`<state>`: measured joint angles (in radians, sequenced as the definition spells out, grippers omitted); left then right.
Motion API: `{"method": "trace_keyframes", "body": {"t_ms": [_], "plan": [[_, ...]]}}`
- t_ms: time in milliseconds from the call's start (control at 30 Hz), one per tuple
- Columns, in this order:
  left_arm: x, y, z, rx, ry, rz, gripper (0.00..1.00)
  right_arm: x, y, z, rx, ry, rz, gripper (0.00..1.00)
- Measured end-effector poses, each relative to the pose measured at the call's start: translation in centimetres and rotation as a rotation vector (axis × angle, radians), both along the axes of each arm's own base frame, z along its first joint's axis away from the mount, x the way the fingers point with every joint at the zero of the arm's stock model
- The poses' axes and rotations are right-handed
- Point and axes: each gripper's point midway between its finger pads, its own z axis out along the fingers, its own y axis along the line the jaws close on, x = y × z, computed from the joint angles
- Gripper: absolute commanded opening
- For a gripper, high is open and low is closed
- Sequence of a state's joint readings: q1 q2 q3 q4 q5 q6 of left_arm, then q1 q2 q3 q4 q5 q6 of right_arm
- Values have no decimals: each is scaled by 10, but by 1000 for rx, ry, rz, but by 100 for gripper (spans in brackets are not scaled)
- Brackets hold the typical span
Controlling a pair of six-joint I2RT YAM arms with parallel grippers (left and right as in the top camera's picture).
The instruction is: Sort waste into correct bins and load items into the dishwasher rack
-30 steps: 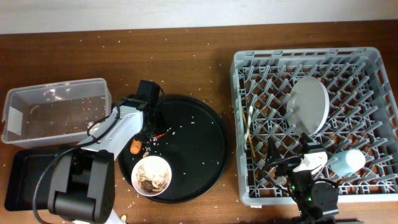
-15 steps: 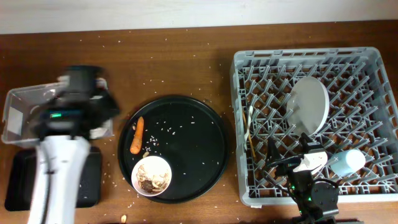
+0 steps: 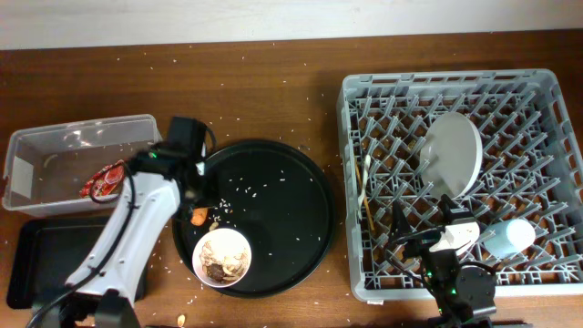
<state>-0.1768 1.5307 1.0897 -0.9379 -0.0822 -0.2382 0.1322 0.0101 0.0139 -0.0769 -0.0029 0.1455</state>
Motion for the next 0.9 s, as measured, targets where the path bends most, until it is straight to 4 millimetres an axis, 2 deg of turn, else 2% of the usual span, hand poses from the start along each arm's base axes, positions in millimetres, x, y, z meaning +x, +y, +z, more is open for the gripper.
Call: {"method": "trace_keyframes", "body": {"t_ms": [133, 233, 267, 300, 333, 367, 400, 467, 567, 600, 633, 667, 700, 733, 767, 800, 833, 867, 900], "plan": [[10, 3, -30, 12, -84, 7, 39, 0, 0, 0, 0, 0, 0, 99], [8, 6, -60, 43, -18, 5, 38, 0, 0, 0, 0, -2, 0, 99], [11, 8, -69, 49, -7, 7, 34, 0, 0, 0, 0, 0, 0, 99], [7, 9, -81, 55, 29, 3, 24, 0, 0, 0, 0, -1, 0, 99], [7, 8, -83, 55, 33, 0, 14, 0, 0, 0, 0, 0, 0, 99], [4, 9, -81, 56, 51, -2, 10, 0, 0, 0, 0, 0, 0, 99], [1, 8, -77, 53, 84, -4, 7, 0, 0, 0, 0, -1, 0, 99], [17, 2, -44, 39, 91, -6, 1, 0, 0, 0, 1, -1, 0, 99], [44, -3, 33, 23, 33, 17, 0, 0, 0, 0, 1, -2, 3, 99], [39, 2, 67, 6, -2, 84, 1, 0, 0, 0, 0, -1, 3, 99], [27, 13, 75, 6, 15, 163, 0, 0, 0, 0, 0, -2, 3, 99], [2, 40, 79, 27, 86, 300, 1, 0, 0, 0, 0, -2, 3, 99], [-5, 63, 78, 41, 101, 409, 0, 0, 1, 0, 0, -2, 3, 99], [-17, 88, 69, 46, 131, 550, 1, 0, 1, 0, 0, -1, 3, 99], [-41, 122, 47, 61, 190, 718, 0, 0, 1, 0, 0, -1, 3, 98], [-51, 135, 36, 59, 215, 794, 1, 0, 1, 0, 1, -1, 3, 99], [-63, 151, 16, 31, 224, 892, 1, 0, 1, 0, 1, 0, 3, 99], [-89, 169, -10, 4, 269, 1016, 13, 0, 1, 0, 0, 0, 3, 99], [-107, 177, -33, -54, 279, 1117, 58, 0, 1, 0, 0, 0, 3, 99]]}}
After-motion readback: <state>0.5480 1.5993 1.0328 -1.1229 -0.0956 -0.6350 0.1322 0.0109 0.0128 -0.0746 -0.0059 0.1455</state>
